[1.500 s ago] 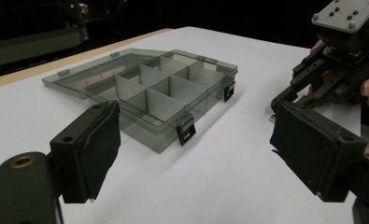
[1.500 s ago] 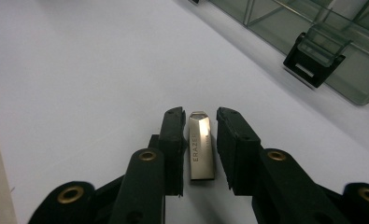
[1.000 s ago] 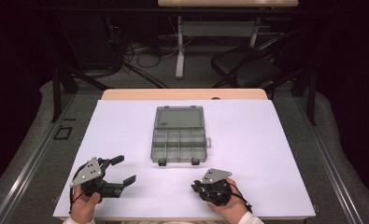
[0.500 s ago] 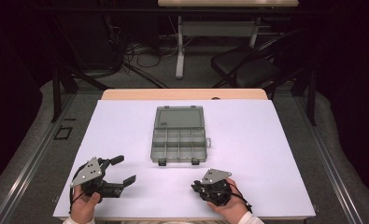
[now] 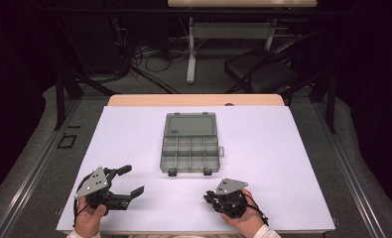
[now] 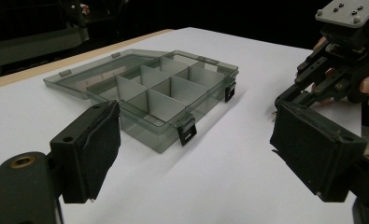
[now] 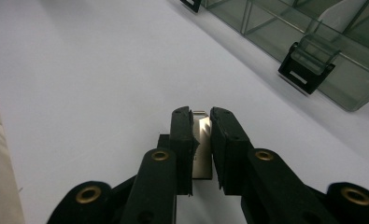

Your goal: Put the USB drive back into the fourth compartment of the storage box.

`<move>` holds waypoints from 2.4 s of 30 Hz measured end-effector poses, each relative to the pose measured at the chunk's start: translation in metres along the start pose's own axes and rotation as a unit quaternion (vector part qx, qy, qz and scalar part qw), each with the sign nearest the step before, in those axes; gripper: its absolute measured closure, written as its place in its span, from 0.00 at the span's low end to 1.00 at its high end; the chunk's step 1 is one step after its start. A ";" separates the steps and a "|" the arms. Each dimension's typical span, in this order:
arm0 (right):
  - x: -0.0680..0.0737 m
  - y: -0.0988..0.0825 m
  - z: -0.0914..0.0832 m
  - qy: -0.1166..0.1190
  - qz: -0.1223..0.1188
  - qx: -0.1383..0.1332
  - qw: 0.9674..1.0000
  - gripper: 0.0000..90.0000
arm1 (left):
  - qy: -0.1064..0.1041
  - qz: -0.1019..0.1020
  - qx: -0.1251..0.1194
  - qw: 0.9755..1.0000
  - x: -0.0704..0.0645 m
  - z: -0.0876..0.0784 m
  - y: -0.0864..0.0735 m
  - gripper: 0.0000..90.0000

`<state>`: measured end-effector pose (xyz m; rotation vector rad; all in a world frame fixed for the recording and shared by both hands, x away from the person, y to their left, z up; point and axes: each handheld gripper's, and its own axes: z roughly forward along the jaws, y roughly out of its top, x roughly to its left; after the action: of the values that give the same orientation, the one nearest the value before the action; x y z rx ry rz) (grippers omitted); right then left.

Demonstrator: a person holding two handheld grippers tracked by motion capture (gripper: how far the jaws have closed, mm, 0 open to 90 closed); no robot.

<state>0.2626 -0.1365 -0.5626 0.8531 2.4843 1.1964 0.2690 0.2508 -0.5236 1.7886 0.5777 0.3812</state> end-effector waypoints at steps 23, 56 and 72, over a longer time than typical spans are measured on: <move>-0.011 0.007 -0.014 0.001 0.049 -0.001 0.999 0.88 | 0.001 0.000 0.000 1.000 0.000 0.000 0.000 0.18; -0.040 0.016 -0.044 -0.053 0.107 -0.001 0.993 0.88 | -0.005 -0.002 0.004 1.000 0.002 0.000 0.000 0.18; -0.056 0.045 -0.049 -0.053 0.106 0.008 0.993 0.88 | 0.002 -0.005 0.004 1.000 0.002 0.000 -0.001 0.17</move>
<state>0.3029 -0.1794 -0.4984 1.1774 2.3692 1.1618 0.2703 0.2518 -0.5242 1.7926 0.5905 0.3763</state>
